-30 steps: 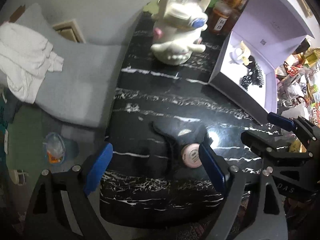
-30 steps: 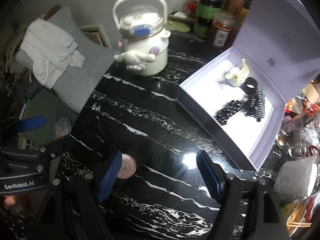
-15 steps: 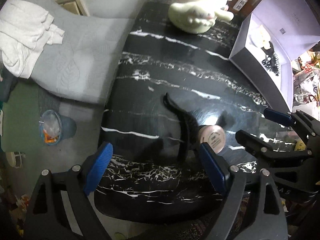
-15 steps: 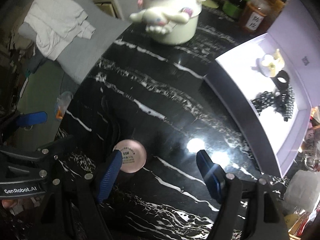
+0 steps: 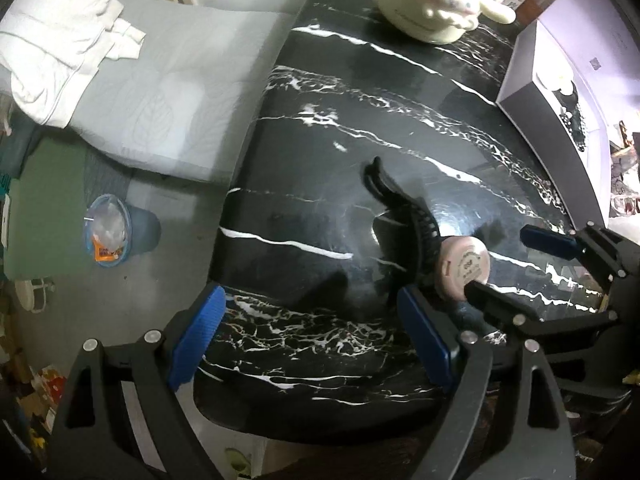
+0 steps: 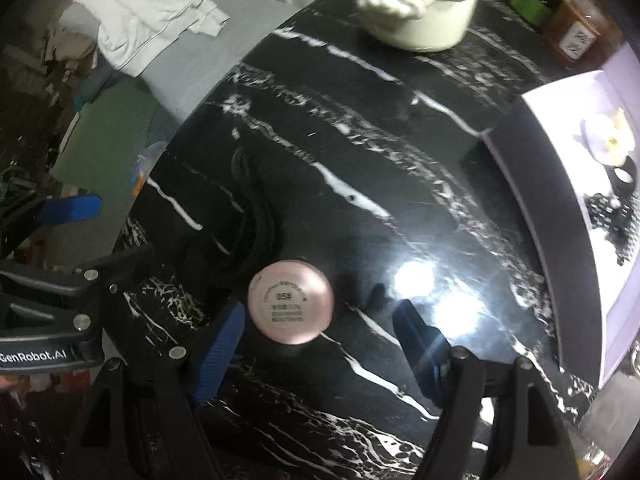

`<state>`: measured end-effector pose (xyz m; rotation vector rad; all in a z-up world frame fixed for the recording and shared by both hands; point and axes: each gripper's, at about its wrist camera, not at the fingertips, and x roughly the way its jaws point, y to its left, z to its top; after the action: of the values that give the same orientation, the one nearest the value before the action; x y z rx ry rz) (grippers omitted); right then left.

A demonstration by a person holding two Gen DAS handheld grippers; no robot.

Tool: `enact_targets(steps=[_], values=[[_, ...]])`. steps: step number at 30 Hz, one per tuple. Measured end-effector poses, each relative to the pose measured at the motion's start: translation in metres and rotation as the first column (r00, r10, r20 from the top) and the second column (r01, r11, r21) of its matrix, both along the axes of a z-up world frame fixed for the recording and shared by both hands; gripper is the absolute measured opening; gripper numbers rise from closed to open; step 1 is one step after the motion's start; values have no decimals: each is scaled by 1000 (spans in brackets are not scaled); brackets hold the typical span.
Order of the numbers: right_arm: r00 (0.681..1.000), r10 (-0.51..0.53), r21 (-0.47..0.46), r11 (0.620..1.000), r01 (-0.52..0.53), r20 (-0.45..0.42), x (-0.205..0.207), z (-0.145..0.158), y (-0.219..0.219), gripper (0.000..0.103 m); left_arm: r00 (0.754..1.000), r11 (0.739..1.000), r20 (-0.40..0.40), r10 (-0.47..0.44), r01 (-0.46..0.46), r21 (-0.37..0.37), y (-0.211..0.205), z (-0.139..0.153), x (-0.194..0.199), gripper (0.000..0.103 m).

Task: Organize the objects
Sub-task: 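Lower the left tool onto the black claw clip while the right tool approaches the pink jar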

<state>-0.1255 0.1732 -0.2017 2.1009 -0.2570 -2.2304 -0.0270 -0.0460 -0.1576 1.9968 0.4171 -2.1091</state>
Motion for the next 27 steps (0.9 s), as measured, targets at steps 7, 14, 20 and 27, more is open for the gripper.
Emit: enact_targets(steps=[7, 14, 20, 27], values=[[1000, -14, -38, 999, 15, 25, 1, -13, 10, 74, 1000, 1000, -15, -16, 16, -3, 7, 2, -10, 87], [997, -76, -73, 994, 78, 28, 7, -18, 29, 73, 996, 997, -44, -72, 73, 26, 26, 2, -30, 87], [995, -98, -62, 993, 100, 26, 11, -18, 40, 73, 995, 994, -16, -96, 97, 43, 38, -13, -41, 87], [993, -114, 8, 994, 114, 17, 11, -15, 53, 73, 996, 996, 1, -85, 85, 38, 41, -24, -46, 87]])
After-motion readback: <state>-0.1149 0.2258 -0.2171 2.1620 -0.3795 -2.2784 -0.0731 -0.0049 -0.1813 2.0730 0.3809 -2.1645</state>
